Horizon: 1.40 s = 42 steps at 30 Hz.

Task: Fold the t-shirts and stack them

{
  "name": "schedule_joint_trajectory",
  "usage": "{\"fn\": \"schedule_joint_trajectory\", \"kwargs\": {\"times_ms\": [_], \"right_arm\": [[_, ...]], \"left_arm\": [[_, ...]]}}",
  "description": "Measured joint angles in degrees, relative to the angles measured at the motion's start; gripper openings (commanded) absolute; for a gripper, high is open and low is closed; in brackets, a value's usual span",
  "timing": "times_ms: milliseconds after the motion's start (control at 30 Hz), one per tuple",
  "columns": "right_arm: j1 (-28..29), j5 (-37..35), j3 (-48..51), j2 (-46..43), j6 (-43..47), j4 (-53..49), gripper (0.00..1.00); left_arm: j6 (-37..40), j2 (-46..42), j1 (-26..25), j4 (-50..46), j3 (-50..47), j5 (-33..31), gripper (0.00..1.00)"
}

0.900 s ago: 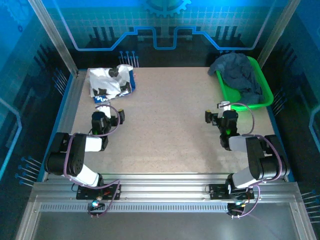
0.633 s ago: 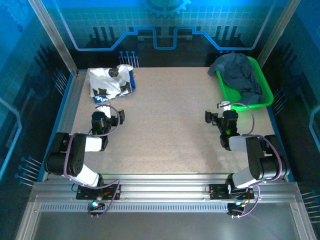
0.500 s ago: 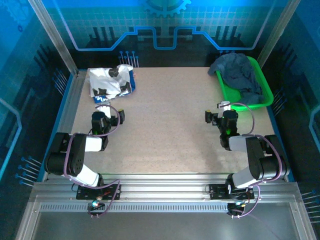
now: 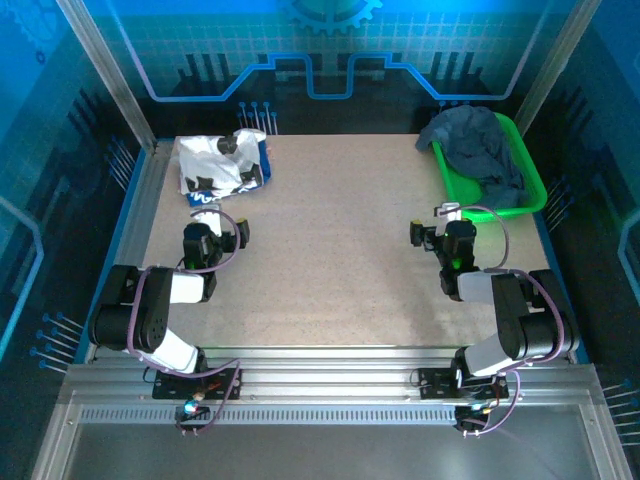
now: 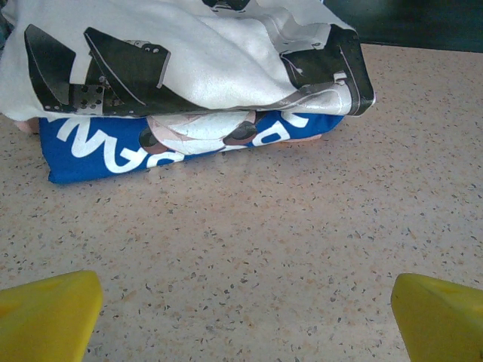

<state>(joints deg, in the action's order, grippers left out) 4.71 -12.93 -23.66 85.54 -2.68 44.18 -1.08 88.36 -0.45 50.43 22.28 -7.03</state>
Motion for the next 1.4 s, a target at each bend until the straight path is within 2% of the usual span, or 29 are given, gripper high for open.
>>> {"fn": "schedule_joint_trajectory", "kwargs": {"times_ms": [133,267,367,533,633,700,833,1067,1167,1400], "right_arm": [[0.0,0.2,0.0,-0.1,0.1,-0.3,1.00],[0.2,1.6,-5.3,-5.2,0.1,-15.1,1.00],[1.4,3.4,-13.3,-12.1,-0.9,-29.4,1.00],[7.3,4.5,-21.0,-23.0,-2.3,-41.8,1.00],[7.9,4.4,-22.2,-27.3,-3.3,-46.6,1.00],[7.9,3.9,-25.3,-27.0,-4.5,-52.3,1.00],[5.4,3.1,-43.5,-15.4,-8.6,-66.5,1.00],[-1.9,5.2,-73.1,8.4,-14.0,-82.0,1.00],[-5.5,6.6,-83.6,19.3,-16.9,-87.4,1.00],[-14.0,5.9,-98.0,37.4,-22.9,-95.5,1.00]], "left_arm": [[0.1,-0.1,0.0,-0.5,0.1,0.1,0.99],[0.2,-5.7,-0.1,-13.5,4.6,0.4,0.99],[-1.1,-11.6,-0.3,-27.1,12.9,1.0,0.99],[-4.6,-18.0,-2.8,-40.2,27.5,2.2,0.99],[-6.6,-19.0,-4.3,-45.9,32.2,4.6,0.99],[-8.2,-18.5,-5.1,-50.4,35.1,6.4,0.99],[-12.4,-12.8,-7.5,-61.4,46.7,9.1,0.99],[-15.5,-2.5,-14.1,-73.2,63.9,11.0,0.99],[-15.5,0.2,-17.2,-75.9,67.2,11.5,0.99],[-16.0,0.9,-20.3,-79.1,67.5,14.4,0.99]]}}
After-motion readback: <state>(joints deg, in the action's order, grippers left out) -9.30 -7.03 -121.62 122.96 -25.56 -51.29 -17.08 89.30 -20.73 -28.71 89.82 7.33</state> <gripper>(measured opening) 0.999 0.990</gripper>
